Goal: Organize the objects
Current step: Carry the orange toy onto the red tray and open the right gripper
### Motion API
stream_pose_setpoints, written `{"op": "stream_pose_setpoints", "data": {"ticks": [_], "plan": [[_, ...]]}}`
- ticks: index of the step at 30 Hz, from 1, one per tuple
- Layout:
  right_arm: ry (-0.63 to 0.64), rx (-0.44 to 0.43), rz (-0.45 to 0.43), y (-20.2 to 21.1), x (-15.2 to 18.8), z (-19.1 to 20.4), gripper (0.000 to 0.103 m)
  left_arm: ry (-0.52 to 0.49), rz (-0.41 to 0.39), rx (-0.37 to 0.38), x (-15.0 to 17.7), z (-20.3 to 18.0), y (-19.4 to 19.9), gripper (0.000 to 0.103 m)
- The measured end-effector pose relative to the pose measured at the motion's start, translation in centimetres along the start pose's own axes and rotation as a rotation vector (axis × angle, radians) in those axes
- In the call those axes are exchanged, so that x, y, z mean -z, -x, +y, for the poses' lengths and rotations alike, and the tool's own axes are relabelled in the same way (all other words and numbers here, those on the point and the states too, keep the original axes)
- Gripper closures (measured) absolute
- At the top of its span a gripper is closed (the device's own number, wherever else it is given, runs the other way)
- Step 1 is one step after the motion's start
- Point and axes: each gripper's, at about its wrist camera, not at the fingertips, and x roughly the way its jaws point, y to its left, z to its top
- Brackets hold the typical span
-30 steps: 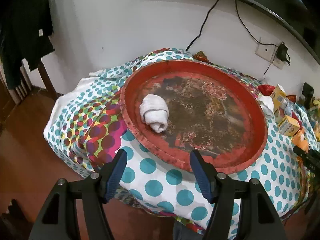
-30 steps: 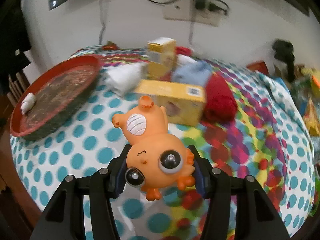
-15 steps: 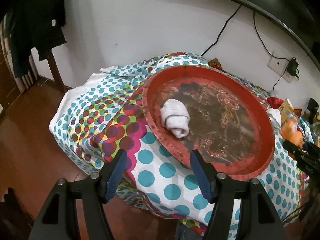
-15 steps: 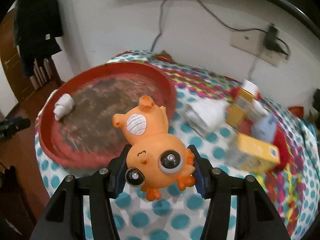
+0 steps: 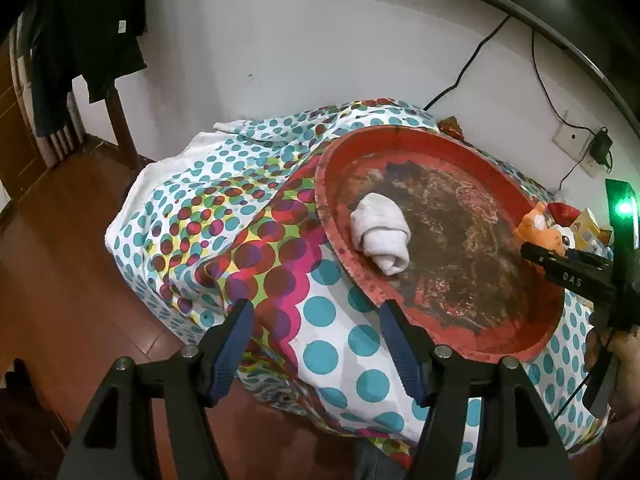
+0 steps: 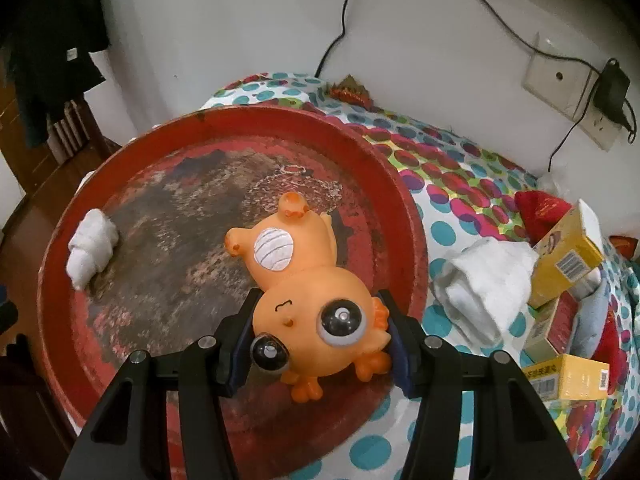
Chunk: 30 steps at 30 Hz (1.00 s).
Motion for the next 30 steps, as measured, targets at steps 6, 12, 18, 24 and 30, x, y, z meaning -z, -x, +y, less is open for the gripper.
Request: {"op": "stream_pose_setpoints", "data": {"ticks": [6, 12, 18, 24, 30], "plan": [[0.019, 0.026, 0.019, -1.3, -0.7, 0.1, 0.05, -0.002, 0.013, -0.007, 0.1, 0.0, -0.3, 0.036], [0.027, 0.036, 0.04, -2.3, -1.0, 0.3, 0.049, -0.001, 0.025, -0.01, 0.1, 0.1, -0.6, 0.036], [0.037, 0.027, 0.05, -2.6, -1.0, 0.8, 0.049, 0.004, 0.039, -0.011, 0.2, 0.1, -0.9, 0.036], [0.016, 0.025, -0.008, -1.0, -0.9, 1.1, 0.032, -0.009, 0.035, -0.006, 0.3, -0.1, -0.9, 0.036], [-0.009, 0.005, -0.093, 3.4, 0.5, -0.2, 0.02, -0.008, 0.037, -0.004, 0.3, -0.2, -1.0, 0.036]]}}
